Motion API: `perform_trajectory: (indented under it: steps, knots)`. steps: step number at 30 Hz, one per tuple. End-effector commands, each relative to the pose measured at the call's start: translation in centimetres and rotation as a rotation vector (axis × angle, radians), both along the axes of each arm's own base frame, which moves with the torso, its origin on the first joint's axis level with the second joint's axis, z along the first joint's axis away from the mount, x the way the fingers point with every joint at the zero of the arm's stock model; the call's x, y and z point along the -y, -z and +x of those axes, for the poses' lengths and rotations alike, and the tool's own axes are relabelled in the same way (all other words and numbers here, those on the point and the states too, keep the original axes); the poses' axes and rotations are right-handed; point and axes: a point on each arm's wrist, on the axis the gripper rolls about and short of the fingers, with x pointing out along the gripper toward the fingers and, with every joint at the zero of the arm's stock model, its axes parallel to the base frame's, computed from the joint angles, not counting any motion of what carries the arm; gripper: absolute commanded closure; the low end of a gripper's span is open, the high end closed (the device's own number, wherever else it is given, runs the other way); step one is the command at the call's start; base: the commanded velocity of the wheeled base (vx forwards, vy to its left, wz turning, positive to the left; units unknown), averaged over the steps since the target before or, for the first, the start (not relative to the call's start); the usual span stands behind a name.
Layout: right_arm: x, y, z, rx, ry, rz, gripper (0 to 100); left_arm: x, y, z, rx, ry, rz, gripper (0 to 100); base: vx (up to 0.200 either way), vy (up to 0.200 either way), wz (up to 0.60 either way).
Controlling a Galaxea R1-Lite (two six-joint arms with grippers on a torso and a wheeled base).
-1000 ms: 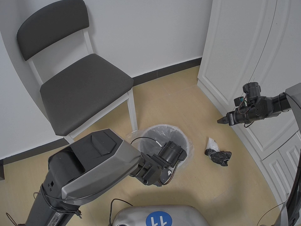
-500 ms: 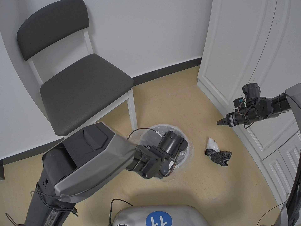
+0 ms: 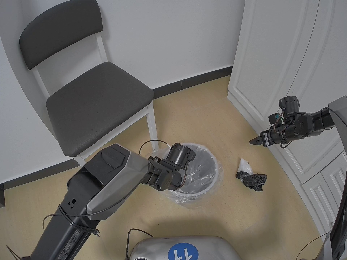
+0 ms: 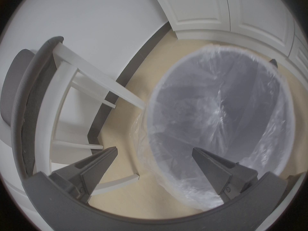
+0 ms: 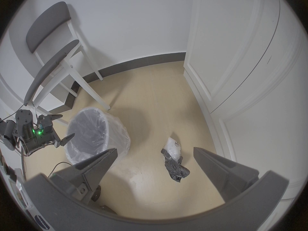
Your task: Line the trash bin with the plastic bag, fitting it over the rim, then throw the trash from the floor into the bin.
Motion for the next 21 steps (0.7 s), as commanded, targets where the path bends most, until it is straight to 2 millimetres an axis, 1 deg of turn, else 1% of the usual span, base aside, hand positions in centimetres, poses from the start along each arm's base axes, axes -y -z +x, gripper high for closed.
perform_trajectory:
  steps: [1, 2, 5, 9, 13, 15, 16, 18, 21]
  knots:
    - [0.0, 0.2, 0.0, -0.003, -0.002, 0.000, 0, -0.5, 1.8, 0.0, -0.033, -0.010, 0.031, 0, 0.000, 0.000, 0.00]
    - [0.0, 0.2, 0.0, -0.003, -0.002, 0.000, 0, -0.5, 1.8, 0.0, -0.033, -0.010, 0.031, 0, 0.000, 0.000, 0.00]
    - [0.0, 0.2, 0.0, -0.006, -0.003, -0.002, 0, -0.8, 1.1, -1.1, -0.052, -0.008, 0.039, 0, 0.000, 0.000, 0.00]
    - [0.0, 0.3, 0.0, -0.009, -0.003, -0.002, 0, -1.2, 0.2, -3.3, -0.087, 0.011, 0.052, 0, 0.000, 0.000, 0.00]
    - [-0.2, 0.4, 0.0, -0.012, -0.006, -0.002, 0, -1.0, -0.8, -5.1, -0.077, 0.005, 0.001, 0, 0.000, 0.000, 0.00]
    - [-0.2, 0.4, 0.0, -0.011, -0.007, -0.002, 0, -1.0, -0.9, -5.4, -0.078, 0.005, -0.003, 0, 0.000, 0.000, 0.00]
    - [-0.3, 0.5, 0.0, -0.014, -0.009, -0.004, 0, -0.9, -1.1, -6.0, -0.078, 0.006, -0.011, 0, 0.000, 0.000, 0.00]
    - [-0.3, 0.5, -0.1, -0.014, -0.016, -0.010, 0, -0.9, -1.0, -6.3, -0.073, 0.008, -0.018, 0, 0.000, 0.000, 0.00]
    - [-0.3, 0.6, -0.1, -0.017, -0.018, -0.015, 0, -0.7, -1.1, -6.0, -0.046, 0.010, -0.039, 0, 0.000, 0.000, 0.00]
